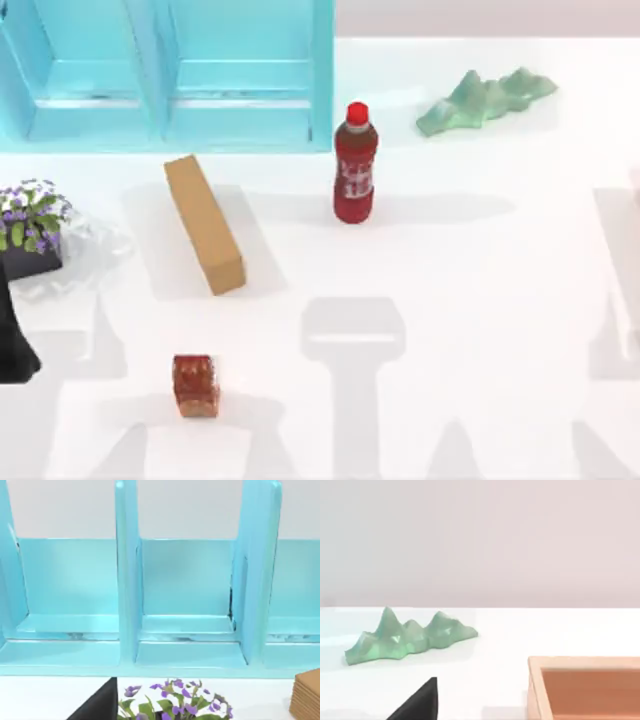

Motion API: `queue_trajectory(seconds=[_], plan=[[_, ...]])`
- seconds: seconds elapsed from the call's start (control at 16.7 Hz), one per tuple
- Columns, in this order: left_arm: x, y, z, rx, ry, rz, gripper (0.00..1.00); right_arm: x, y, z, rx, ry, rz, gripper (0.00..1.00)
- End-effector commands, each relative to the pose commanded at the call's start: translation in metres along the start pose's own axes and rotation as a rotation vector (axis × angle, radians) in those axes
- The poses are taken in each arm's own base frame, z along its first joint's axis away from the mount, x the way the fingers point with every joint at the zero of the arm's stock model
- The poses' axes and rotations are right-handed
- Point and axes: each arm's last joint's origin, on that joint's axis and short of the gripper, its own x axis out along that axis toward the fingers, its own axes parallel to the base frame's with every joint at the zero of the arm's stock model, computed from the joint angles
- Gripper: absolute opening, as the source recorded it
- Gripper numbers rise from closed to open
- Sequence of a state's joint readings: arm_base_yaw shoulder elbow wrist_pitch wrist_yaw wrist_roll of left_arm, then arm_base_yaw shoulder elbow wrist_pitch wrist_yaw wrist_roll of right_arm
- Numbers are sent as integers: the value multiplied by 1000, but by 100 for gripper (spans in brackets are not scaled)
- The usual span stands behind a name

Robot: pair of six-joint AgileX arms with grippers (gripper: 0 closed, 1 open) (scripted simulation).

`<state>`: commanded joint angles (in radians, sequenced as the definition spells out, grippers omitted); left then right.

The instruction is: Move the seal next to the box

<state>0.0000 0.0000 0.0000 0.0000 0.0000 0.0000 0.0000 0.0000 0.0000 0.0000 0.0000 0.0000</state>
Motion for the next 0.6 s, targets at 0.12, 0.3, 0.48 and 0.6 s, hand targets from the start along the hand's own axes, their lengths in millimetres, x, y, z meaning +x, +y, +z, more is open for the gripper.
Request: queue_trajectory(seconds=[0.12,0.3,0.48,0.6], plan=[[0,0,0,0,0,0,100,0,0,0,0,0,0,100],[0,0,0,0,0,0,100,0,4,11,20,36,44,100],[0,0,0,0,0,0,100,2,14,41,69,133,150,100],[0,0,0,0,0,0,100,7,25,73,111,223,240,100]])
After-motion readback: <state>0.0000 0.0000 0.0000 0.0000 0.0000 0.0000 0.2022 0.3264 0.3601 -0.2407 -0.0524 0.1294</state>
